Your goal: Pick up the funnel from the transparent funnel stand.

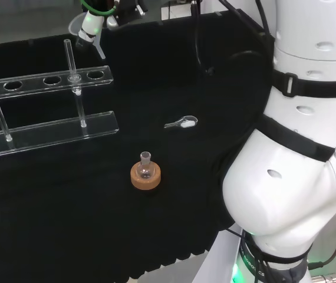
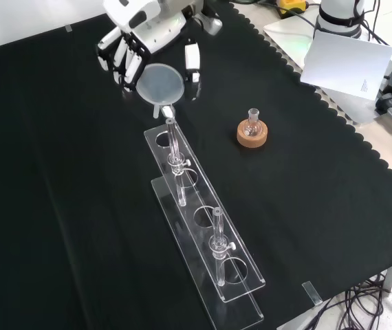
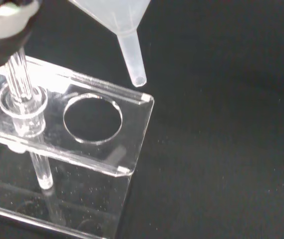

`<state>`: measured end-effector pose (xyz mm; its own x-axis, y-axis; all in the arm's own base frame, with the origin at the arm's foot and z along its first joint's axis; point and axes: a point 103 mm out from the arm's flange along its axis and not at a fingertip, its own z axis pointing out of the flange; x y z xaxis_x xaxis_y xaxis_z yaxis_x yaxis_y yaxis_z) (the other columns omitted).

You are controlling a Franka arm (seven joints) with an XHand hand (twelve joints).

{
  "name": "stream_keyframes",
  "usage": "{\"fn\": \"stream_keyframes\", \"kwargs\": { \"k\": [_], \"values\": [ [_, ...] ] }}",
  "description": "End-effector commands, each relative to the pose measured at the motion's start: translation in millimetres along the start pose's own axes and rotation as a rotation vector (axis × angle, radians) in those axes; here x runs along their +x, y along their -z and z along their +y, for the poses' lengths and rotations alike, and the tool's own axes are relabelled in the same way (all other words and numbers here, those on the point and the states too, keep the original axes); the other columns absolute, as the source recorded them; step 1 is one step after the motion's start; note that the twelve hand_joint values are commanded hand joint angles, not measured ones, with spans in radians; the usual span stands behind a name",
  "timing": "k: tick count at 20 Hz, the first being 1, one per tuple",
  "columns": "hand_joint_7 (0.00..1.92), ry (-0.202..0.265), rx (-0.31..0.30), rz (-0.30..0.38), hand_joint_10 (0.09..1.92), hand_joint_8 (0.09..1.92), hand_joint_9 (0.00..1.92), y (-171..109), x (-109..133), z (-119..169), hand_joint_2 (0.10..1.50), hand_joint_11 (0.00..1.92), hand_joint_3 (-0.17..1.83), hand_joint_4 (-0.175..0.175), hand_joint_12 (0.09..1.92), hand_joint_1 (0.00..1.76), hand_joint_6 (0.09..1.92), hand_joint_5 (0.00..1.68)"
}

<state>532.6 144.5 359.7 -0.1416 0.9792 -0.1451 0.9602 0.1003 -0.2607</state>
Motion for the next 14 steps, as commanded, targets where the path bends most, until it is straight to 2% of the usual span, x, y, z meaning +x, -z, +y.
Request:
{"fn": "stream_keyframes", "kwargs": {
  "k": [1, 5, 9, 14],
  "values": [
    [1.05, -0.015, -0.043, 0.049, 0.41, 0.57, 0.68, 20.1, -1.1, -15.5, 0.60, 0.00, 0.50, 0.175, 1.26, 0.85, 0.54, 0.89],
    [1.05, -0.023, -0.068, 0.061, 0.41, 0.58, 0.69, 28.8, -5.9, -26.4, 0.60, 0.00, 0.51, 0.175, 1.26, 0.85, 0.55, 0.89],
    [1.05, -0.027, -0.069, 0.056, 0.41, 0.58, 0.69, 20.5, -48.3, -42.6, 0.60, 0.00, 0.51, 0.175, 1.26, 0.85, 0.55, 0.89],
    [1.05, -0.055, -0.029, 0.053, 0.41, 0.58, 0.69, 11.8, -44.4, -42.7, 0.60, 0.00, 0.52, 0.175, 1.26, 0.85, 0.55, 0.89]
  ]
}}
